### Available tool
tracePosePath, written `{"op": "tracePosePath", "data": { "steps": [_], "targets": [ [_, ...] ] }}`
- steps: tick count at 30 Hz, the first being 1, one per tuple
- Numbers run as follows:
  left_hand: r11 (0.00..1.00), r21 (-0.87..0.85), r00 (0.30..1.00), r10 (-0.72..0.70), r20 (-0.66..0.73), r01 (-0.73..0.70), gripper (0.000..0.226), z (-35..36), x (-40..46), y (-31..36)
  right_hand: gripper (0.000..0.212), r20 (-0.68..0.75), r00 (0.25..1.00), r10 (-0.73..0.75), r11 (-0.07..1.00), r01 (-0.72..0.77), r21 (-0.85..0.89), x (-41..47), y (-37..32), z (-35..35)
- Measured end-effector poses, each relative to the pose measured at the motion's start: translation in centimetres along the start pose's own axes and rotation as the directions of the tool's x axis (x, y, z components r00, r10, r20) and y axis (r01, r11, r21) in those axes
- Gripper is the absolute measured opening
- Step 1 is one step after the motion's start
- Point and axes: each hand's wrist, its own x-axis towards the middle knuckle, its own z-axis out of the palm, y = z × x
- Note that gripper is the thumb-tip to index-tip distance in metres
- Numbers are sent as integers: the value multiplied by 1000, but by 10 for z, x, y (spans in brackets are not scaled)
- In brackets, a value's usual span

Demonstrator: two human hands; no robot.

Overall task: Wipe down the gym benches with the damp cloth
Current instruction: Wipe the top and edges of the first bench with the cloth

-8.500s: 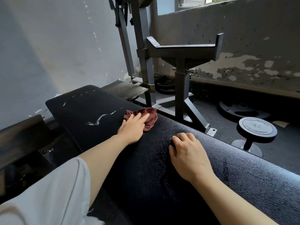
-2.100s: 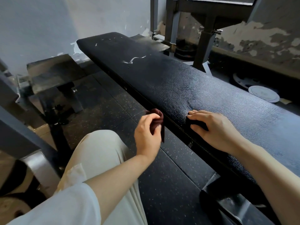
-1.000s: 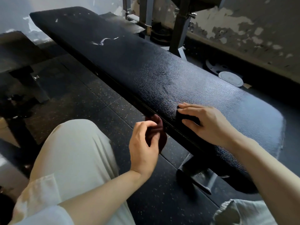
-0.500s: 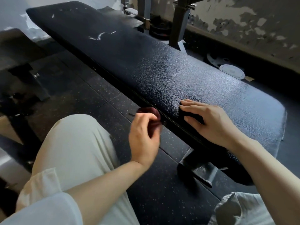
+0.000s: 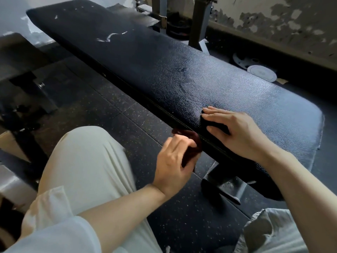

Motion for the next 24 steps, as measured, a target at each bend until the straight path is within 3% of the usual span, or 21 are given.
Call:
{"op": "tracePosePath", "data": {
  "steps": [2,4,6,8,10,12,13,15,18,20,22,24],
  "targets": [
    [990,4,985,-139,-104,140,18,-2,7,-6,34,2,1000,5,1000,-5,2,-1,1,0],
    [927,-8,879,-359,-314,376,17,-11,22,-22,34,5,1000,10,1000,-10,-1,-3,1,0],
    [864,-29,789,-472,-394,502,18,-22,34,-33,34,3,1000,9,1000,-9,-2,-5,1,-1],
    [924,19,868,-351,-352,381,19,-22,32,-27,34,0,1000,6,1000,-6,-1,-5,1,-1],
    [988,12,973,-149,-175,153,18,-12,16,-8,33,-8,1000,1,1000,-1,6,-4,0,-1],
    [999,-42,999,26,39,-24,17,-4,-3,9,35,-6,1000,1,1000,-1,17,-4,0,-1],
    [997,-53,995,60,78,-56,17,-2,-7,11,35,-2,1000,3,1000,-3,20,-4,0,-1],
    [998,-38,999,-43,-14,43,17,-3,-3,6,34,2,1000,9,1000,-9,21,-5,0,-2],
    [948,-12,914,-311,-260,319,19,-9,15,-8,34,7,1000,10,1000,-10,13,-7,0,-3],
    [961,-7,936,-270,-226,275,20,-8,14,-8,34,2,1000,6,1000,-6,17,-8,-1,-3],
    [992,-29,990,-123,-76,121,20,-4,4,3,37,3,1000,10,1000,-10,29,-7,-1,-2],
    [997,-57,999,-48,12,49,18,-1,-2,8,38,6,1000,11,999,-11,40,-8,-1,-2]
  ]
}}
